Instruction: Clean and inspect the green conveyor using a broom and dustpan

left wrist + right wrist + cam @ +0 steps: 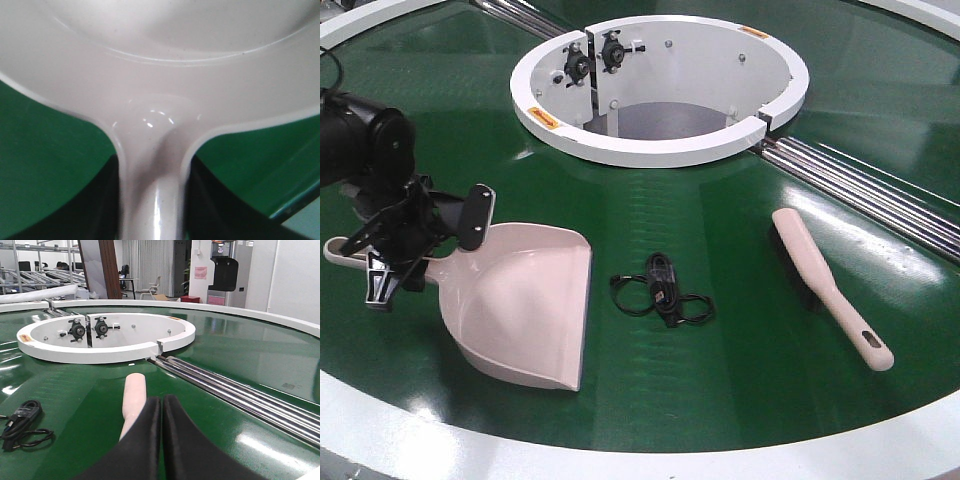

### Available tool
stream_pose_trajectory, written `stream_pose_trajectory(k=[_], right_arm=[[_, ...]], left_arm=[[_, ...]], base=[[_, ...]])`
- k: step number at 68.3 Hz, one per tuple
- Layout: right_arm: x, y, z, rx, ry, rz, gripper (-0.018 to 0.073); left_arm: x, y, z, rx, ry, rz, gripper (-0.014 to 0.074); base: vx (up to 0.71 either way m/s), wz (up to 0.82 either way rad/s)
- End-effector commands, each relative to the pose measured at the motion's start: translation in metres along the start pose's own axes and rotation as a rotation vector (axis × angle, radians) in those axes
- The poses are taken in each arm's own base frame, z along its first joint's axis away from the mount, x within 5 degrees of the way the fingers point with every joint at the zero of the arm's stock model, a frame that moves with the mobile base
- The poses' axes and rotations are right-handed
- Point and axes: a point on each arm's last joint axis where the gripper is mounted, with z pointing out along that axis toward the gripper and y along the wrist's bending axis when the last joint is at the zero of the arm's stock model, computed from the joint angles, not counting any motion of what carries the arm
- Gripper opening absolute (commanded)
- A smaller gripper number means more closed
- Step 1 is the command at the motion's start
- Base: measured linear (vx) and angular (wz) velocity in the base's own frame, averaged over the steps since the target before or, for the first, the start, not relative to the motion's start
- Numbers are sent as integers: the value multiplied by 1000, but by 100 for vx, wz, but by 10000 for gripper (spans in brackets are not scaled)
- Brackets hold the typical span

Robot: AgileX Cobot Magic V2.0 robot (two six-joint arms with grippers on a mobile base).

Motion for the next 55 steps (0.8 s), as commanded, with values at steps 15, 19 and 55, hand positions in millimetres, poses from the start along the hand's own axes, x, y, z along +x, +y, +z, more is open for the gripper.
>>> stream_pose_trajectory(k=[15,19,55], right_arm=[[-6,0,-1,5,-78,-16,-8],[-6,0,-1,5,-78,-16,-8],[-6,0,-1,5,-78,-16,-8]], left_arm=[[-23,10,-23,-78,-37,-21,-8],[-26,12,-23,-74,-43,-20,-8],[-26,10,-12,-12,14,-53,-8]], base=[[0,0],[0,0],[0,0]])
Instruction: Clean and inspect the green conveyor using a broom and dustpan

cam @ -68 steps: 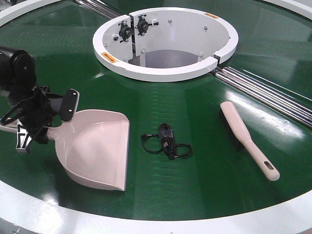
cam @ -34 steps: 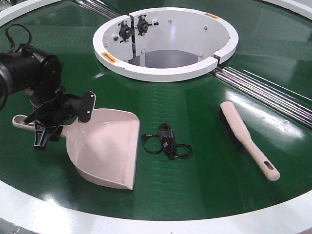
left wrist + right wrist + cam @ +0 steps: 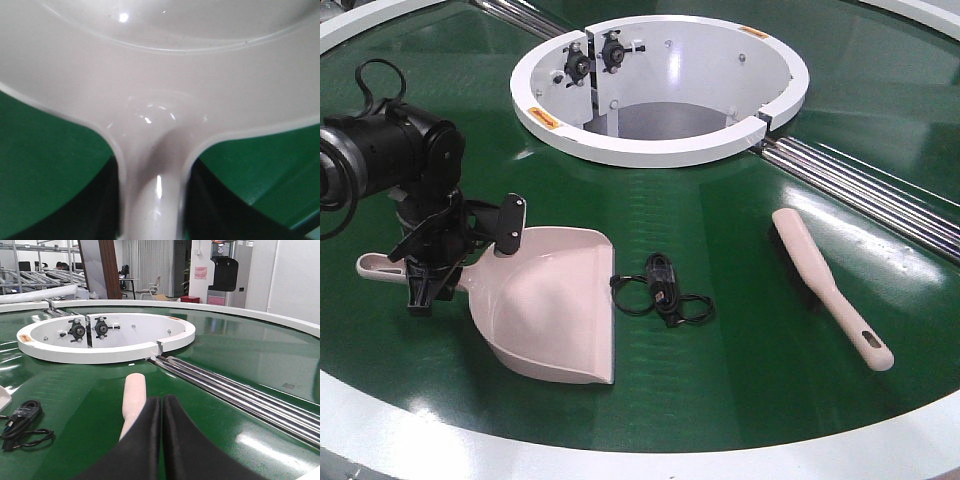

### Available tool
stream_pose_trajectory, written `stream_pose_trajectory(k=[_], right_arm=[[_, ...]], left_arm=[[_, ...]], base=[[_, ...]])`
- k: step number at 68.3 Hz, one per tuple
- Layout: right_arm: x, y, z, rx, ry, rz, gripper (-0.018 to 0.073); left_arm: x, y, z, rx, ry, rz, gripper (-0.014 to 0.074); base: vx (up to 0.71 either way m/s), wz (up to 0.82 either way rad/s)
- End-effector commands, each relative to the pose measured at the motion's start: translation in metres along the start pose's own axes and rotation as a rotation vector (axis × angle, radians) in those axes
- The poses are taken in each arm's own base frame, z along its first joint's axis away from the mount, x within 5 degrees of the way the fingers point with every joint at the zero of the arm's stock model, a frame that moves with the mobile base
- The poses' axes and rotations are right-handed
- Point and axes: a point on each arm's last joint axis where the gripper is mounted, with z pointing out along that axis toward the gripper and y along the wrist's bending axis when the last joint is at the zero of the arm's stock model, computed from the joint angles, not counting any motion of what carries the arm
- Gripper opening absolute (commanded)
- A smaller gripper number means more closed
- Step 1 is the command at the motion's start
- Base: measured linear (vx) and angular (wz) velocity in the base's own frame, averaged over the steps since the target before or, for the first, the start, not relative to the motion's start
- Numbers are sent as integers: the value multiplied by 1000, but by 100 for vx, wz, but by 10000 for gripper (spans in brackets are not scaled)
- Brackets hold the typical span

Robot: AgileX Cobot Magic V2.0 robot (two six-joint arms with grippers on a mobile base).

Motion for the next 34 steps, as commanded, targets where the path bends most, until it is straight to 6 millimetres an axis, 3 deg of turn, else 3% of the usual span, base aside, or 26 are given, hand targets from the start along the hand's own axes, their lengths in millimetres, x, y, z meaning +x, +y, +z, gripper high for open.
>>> stream_pose_trajectory(k=[1,34], right_arm=[[-6,0,-1,5,-78,-16,-8],[-6,0,-1,5,-78,-16,-8]], left_arm=[[3,1,-27,-72,-10,-18,-8],[5,1,-27,-76,11,-10,-6]], base=[[0,0],[0,0]])
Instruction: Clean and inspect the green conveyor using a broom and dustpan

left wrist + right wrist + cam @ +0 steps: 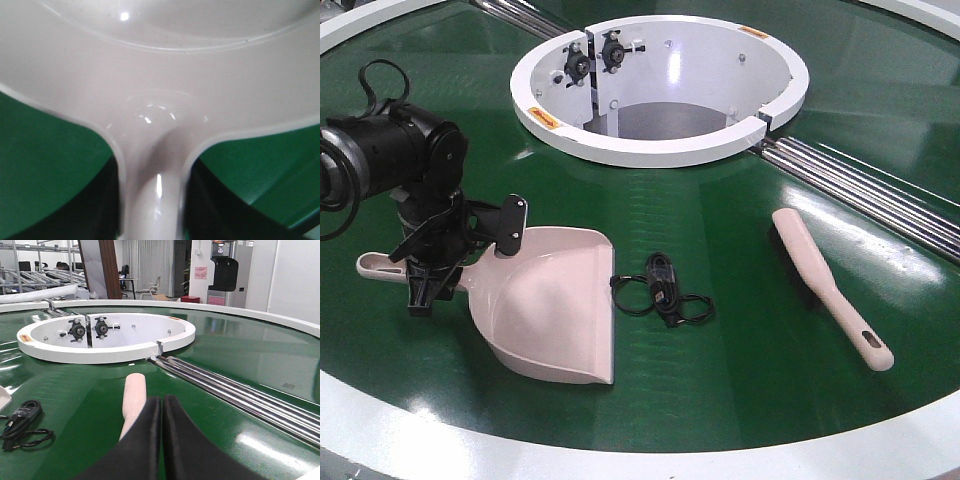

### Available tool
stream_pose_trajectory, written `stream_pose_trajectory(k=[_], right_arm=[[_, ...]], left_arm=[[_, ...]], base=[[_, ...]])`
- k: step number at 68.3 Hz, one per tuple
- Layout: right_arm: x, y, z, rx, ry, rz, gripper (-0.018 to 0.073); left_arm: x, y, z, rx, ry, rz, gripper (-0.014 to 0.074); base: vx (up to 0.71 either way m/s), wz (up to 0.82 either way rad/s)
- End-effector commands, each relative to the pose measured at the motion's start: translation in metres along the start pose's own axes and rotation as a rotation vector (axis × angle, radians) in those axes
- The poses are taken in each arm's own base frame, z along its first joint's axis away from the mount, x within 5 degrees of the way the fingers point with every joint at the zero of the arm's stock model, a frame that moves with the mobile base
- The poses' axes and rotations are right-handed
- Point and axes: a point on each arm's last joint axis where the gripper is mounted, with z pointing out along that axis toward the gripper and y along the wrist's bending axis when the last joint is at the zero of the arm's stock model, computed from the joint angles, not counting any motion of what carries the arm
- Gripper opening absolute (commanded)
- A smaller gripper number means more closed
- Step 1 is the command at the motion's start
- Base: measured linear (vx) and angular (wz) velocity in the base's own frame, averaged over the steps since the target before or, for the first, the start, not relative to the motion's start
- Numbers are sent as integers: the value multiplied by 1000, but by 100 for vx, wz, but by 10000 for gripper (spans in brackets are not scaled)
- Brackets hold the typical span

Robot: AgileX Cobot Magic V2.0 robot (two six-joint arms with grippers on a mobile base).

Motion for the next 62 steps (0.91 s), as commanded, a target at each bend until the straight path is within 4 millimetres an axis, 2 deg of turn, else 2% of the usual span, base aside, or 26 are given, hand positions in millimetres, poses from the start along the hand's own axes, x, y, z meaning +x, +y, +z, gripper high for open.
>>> stream_pose_trajectory(k=[1,62], right_arm=[[-6,0,-1,5,-78,-16,-8],[-6,0,-1,5,-78,-16,-8]], left_arm=[[5,2,-27,-71,-2,-15,-6],[5,2,-27,-71,-2,-15,-6]], base=[[0,0],[0,0]])
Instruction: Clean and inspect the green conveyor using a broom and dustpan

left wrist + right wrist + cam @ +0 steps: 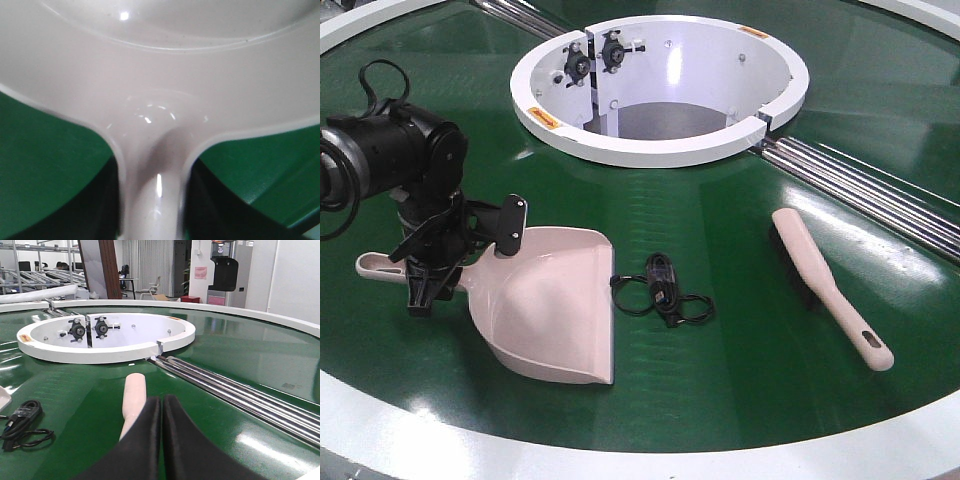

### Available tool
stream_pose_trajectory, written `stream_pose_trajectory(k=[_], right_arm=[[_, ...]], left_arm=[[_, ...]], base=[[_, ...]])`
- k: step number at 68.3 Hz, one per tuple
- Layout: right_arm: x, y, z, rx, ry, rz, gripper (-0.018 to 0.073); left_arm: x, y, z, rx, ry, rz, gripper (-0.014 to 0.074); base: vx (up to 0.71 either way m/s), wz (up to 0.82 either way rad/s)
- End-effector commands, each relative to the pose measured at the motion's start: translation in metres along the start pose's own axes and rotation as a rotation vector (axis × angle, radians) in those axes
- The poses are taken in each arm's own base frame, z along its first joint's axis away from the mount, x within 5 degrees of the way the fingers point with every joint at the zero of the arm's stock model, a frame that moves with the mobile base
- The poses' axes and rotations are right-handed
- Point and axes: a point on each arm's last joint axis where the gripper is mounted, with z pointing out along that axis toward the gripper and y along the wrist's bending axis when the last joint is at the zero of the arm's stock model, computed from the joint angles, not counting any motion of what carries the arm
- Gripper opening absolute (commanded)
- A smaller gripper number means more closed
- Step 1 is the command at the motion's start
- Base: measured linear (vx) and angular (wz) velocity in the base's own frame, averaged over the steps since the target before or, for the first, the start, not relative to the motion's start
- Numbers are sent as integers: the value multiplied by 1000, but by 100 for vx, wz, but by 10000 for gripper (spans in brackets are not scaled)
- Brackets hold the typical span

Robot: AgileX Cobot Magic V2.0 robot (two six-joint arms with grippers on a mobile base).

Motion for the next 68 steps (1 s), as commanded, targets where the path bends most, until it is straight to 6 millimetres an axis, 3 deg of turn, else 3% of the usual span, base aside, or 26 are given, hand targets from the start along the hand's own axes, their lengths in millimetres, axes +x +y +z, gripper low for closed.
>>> stream_pose_trajectory(k=[1,17,28,35,48,59,68], right_arm=[[-6,0,-1,5,-78,-16,-8],[-18,0,-3,0,-193,25,-8],[-49,-2,-1,-3,-224,83,-8],[-78,-3,12,-1,-160,87,-8],[-119,-6,60,7,102,89,-8],[-123,-6,94,13,350,101,-8],[-111,-3,111,11,447,222,-8]], left_arm=[[5,2,-27,-72,-4,-13,-6],[5,2,-27,-72,-4,-13,-6],[5,2,-27,-72,-4,-13,-6],[5,2,-27,-72,-4,-13,-6],[5,2,-27,-72,-4,-13,-6],[5,2,-27,-72,-4,-13,-6],[5,2,-27,-72,-4,-13,-6]], base=[[0,0],[0,0],[0,0],[0,0],[0,0],[0,0],[0,0]])
